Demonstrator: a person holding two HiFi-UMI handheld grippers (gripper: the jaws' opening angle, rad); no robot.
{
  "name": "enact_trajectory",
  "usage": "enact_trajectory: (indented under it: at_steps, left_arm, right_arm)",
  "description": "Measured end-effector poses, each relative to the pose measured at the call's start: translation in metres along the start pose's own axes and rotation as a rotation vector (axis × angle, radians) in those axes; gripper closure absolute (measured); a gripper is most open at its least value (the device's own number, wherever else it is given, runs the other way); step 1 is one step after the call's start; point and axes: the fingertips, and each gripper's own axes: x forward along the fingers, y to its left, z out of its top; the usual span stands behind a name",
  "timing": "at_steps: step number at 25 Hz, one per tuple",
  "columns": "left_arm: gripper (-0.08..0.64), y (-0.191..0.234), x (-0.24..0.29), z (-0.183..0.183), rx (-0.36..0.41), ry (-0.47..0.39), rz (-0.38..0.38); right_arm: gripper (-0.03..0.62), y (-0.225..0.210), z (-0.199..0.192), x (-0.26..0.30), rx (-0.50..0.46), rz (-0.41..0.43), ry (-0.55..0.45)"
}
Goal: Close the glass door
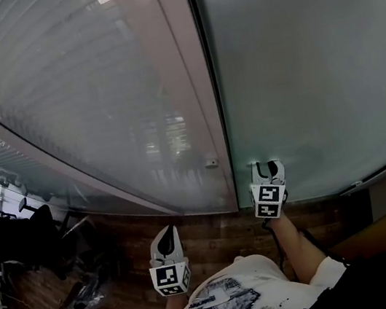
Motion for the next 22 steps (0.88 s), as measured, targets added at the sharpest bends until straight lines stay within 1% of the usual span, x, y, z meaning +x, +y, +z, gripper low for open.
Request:
enact_trajectory:
  at_steps: [2,6,12,14,16,18,22]
  left_arm:
    - [0.560,0.001,-0.003,-0.001,-0.001,-0.002,-0.002]
    - [0.560,0.007,-0.012,-0.005,-0.005,0.001,-0.005]
    - [0.560,0.031,-0.027,-0.016,-0.009,0.000,-0.009]
    - [0.560,0.039,-0.031,-0.021,-0.012,0.003,-0.024]
    - [0.560,0.047,-0.037,-0.020,-0.014,0.002,-0.044]
    - [0.560,0.057,-0.042,-0.020,-0.013,0.000,-0.069]
    - [0.560,0.077,-0.052,-0.027,-0.004,-0.003,-0.135]
  right_arm:
    - [0.468,0.000,0.001,0.001,-0.002,0.002,-0.005]
    - [0.468,-0.003,-0.009,0.001,0.009,0.000,0.024]
    - [0.459,-0.006,-0.018,0.005,0.023,-0.023,0.035]
    - [0.453,-0.008,-0.022,0.003,0.037,-0.036,0.050]
    - [0.451,-0.011,-0.017,-0.006,0.053,-0.050,0.058]
    - [0.432,-0.012,-0.013,-0.015,0.064,-0.066,0.059]
    - [0.419,-0.008,-0.010,-0.043,0.062,-0.135,0.050]
